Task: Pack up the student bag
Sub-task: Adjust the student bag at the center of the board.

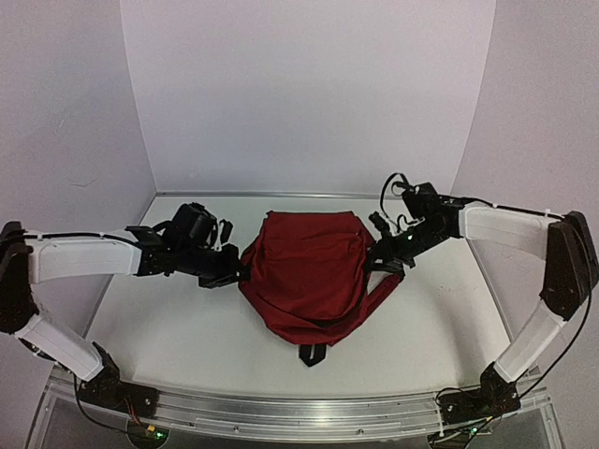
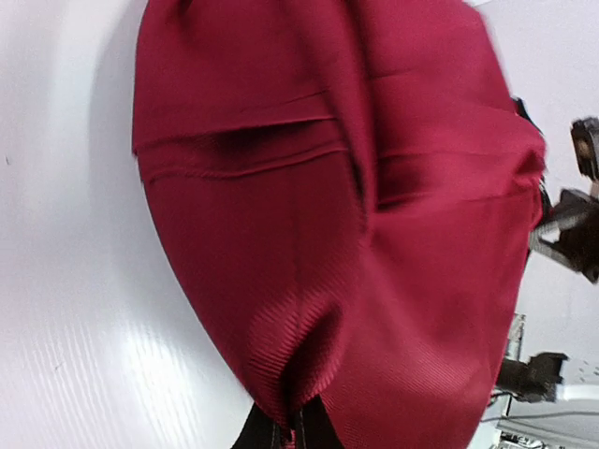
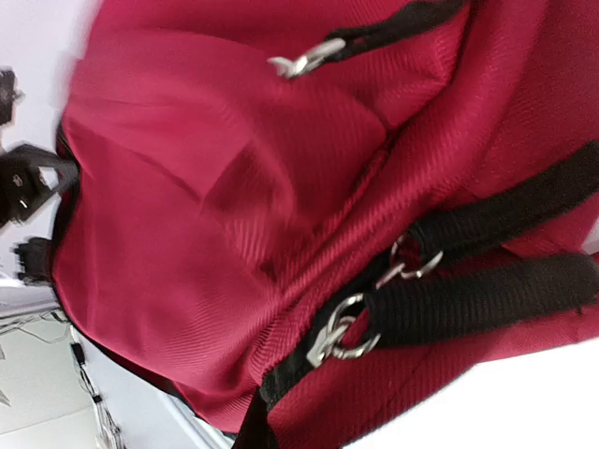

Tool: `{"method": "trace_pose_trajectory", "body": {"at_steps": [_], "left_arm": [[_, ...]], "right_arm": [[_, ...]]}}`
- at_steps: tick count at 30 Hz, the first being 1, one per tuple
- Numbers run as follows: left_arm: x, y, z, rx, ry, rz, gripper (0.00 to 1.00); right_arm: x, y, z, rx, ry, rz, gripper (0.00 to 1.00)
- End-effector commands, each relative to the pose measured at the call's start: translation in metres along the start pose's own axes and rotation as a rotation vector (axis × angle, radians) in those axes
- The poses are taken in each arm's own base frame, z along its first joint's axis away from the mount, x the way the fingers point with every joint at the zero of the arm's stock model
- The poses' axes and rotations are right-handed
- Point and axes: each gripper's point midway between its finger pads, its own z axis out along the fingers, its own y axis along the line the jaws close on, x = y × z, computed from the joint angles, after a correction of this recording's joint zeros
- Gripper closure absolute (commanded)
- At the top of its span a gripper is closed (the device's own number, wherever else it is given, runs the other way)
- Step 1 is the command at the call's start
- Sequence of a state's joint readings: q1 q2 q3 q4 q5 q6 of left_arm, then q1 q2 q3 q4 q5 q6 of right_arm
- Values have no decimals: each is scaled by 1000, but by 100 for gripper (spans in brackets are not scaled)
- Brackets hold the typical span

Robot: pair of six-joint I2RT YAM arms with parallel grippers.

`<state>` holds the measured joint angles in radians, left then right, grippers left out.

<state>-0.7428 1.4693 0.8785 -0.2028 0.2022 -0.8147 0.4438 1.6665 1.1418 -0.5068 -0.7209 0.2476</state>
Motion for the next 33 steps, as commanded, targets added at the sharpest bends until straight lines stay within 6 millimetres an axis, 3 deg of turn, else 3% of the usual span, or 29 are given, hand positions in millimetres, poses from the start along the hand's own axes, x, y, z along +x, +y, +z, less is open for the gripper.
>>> {"method": "trace_pose_trajectory", "body": {"at_steps": [1,4,6,9,12,15,19,20,23,27,30,31,33], "left_arm": [[-65,-92,-100,206,-294,190,100],[-83,-115,-143,237,-397,246,100],[-90,-127,-160,257,-426,265,100],[-95,-138,-171,277,-444,282,100],[-110,-139,-170,226,-487,307,100],[-142,-135,-170,142,-556,317,100],[-207,-135,-185,196,-658,283,100],[-223,-134,-189,214,-681,281,100],[-263,-157,-209,207,-769,362,100],[-287,-173,-216,212,-793,413,100],[-274,-173,-204,257,-749,456,100],[-266,-162,-190,249,-717,450,100],[-247,-140,-167,230,-660,439,100]], "right_arm": [[-73,95,-103,-122,-330,-218,100],[-93,122,-144,-172,-420,-234,100],[-101,135,-161,-200,-452,-239,100],[-109,145,-171,-223,-469,-221,100],[-125,141,-175,-183,-510,-229,100],[-154,138,-178,-132,-560,-249,100],[-211,135,-180,-84,-641,-265,100],[-226,140,-184,-89,-667,-272,100],[-258,166,-212,-127,-773,-312,100],[-270,189,-238,-163,-866,-385,100],[-258,183,-226,-160,-824,-410,100],[-254,176,-214,-157,-793,-403,100],[-238,142,-168,-139,-672,-354,100]]}}
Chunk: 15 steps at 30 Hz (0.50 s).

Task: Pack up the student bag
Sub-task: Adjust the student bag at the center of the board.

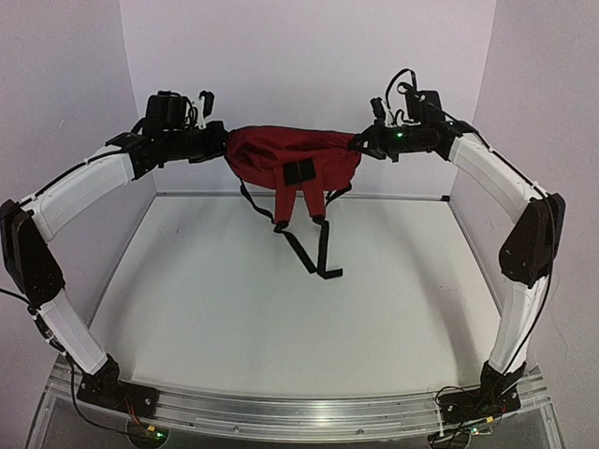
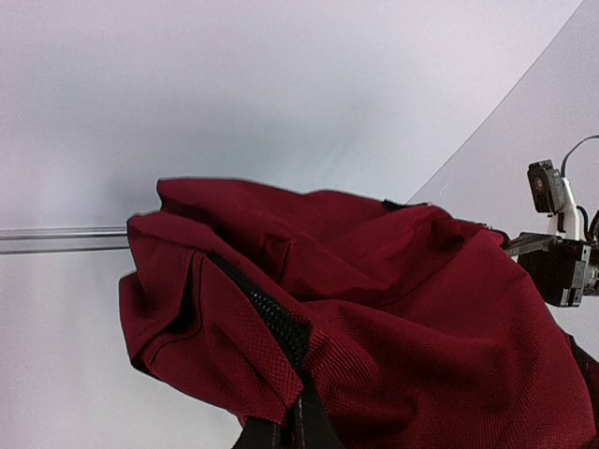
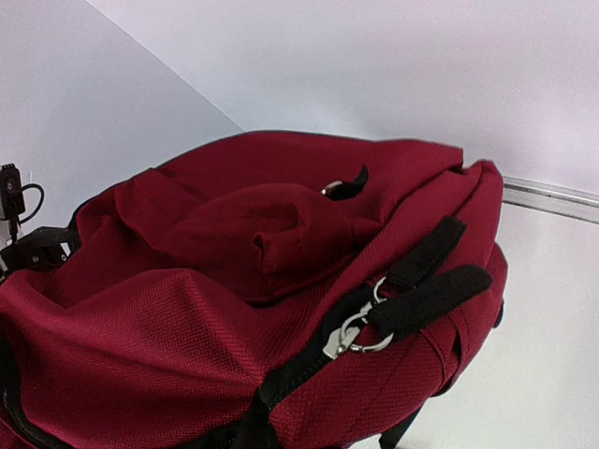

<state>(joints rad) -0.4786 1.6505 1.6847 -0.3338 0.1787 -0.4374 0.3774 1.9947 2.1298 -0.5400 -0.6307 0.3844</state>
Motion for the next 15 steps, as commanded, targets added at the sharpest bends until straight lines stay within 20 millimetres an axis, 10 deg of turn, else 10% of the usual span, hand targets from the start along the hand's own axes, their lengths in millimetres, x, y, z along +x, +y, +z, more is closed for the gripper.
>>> {"method": "trace_pose_trajectory", "body": {"at_steps": [1,9,15], "left_arm": [[4,-18,-21,118,-72,75,100],[210,58,4,75,286,-106,100],[248,61,-22,50,325,-150,100]], "right_arm": [[7,21,-20,-103,-47,-137,100],[203,-84,15,-4,382,-26,100],[254,-97,-3,25,500,14,100]]}}
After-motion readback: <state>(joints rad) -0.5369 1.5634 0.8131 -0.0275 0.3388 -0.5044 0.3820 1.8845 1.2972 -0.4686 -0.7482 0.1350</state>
